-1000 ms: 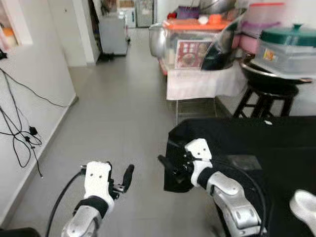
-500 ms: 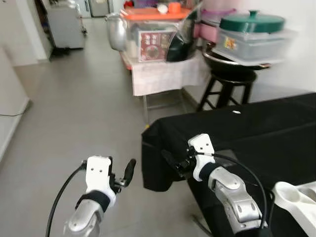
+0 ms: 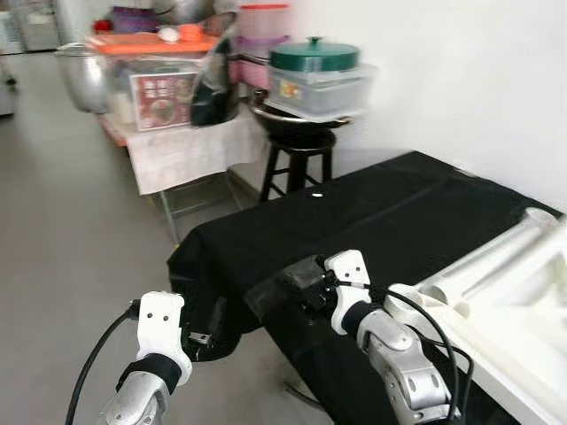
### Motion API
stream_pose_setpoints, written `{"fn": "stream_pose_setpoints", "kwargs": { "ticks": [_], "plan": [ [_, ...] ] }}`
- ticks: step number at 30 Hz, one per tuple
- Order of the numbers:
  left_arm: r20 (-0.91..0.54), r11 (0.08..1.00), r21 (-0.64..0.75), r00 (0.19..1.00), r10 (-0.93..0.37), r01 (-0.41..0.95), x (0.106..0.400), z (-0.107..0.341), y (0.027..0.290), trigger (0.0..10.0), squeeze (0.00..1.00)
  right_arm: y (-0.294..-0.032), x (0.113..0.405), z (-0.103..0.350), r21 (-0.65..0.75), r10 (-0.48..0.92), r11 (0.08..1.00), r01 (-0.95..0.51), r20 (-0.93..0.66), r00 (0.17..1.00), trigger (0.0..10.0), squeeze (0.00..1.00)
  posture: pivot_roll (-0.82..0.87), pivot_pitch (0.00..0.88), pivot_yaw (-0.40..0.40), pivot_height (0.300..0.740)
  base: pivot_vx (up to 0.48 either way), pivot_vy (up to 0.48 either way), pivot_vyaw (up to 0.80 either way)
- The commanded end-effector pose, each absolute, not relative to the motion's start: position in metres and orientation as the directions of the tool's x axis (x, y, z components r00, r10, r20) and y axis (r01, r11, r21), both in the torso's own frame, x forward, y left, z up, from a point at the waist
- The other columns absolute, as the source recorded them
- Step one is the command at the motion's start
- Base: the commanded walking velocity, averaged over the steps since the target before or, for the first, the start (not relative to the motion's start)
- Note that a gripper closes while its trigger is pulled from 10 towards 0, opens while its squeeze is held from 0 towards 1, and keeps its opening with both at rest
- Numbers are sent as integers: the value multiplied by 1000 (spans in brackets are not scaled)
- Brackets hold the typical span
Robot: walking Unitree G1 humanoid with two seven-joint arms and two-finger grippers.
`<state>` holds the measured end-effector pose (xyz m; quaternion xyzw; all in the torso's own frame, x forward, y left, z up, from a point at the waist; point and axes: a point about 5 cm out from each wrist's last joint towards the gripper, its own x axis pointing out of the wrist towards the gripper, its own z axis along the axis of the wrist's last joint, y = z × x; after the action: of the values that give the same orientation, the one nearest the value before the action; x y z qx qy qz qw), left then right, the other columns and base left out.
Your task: Building children table
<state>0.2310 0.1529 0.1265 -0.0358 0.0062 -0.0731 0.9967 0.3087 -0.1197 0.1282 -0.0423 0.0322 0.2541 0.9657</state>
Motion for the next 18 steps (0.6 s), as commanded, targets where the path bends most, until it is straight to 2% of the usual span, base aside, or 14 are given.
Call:
{"fn": "stream_pose_setpoints", "kwargs": {
  "ticks": [1,18],
  "plan": [
    [-6,987,-73,989,-147,146,230,127,153,10000,0,-118,311,130,-68,487,868,-491,-76,870,10000,0,-8,0,-44,740,0,0,-800],
    [-6,987,-27,988,-157,157,231,127,150,10000,0,-117,312,130,-62,490,867,-495,-80,868,10000,0,-8,0,-46,740,0,0,-800]
  ]
}}
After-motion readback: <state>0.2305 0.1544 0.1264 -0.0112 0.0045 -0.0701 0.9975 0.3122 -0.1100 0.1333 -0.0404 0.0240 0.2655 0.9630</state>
